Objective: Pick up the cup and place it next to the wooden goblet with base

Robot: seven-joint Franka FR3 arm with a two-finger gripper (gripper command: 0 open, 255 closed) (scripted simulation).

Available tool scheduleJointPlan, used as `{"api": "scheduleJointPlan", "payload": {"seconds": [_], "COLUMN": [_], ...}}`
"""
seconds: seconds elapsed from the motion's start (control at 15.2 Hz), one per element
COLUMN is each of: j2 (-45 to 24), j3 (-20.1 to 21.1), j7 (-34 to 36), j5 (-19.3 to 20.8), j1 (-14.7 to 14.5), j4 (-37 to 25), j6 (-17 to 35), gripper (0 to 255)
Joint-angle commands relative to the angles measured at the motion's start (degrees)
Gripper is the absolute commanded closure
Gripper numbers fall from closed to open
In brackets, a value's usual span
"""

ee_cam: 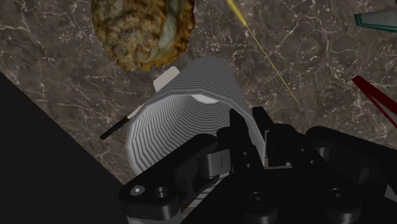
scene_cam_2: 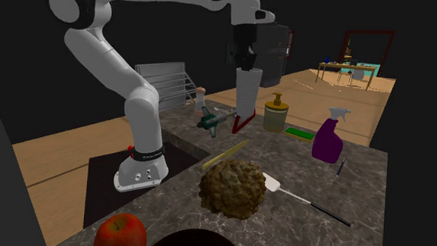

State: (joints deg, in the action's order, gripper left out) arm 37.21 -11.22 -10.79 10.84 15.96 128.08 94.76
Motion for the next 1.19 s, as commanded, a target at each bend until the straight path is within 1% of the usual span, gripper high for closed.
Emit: {"api": "scheduleJointPlan", "payload": {"seconds": [0.0,0.4,0.79,1.12], "j2": [-0.37,-1.56,-5.07,-9.75], "j3": [0.11,0.41,-6.95,-13.38], "j7": [-0.17,-0.58,-9.07,-16.41], "j5": [-0.13,-0.49,2.23,3.20], "j1": [-0.06,-0.23,1.54,2.47], "j4": [-1.83,-6.81,-10.36,-15.02], "j6": [-1.47,-5.25,-3.88,-2.58], "gripper": [255,255,255,255]}}
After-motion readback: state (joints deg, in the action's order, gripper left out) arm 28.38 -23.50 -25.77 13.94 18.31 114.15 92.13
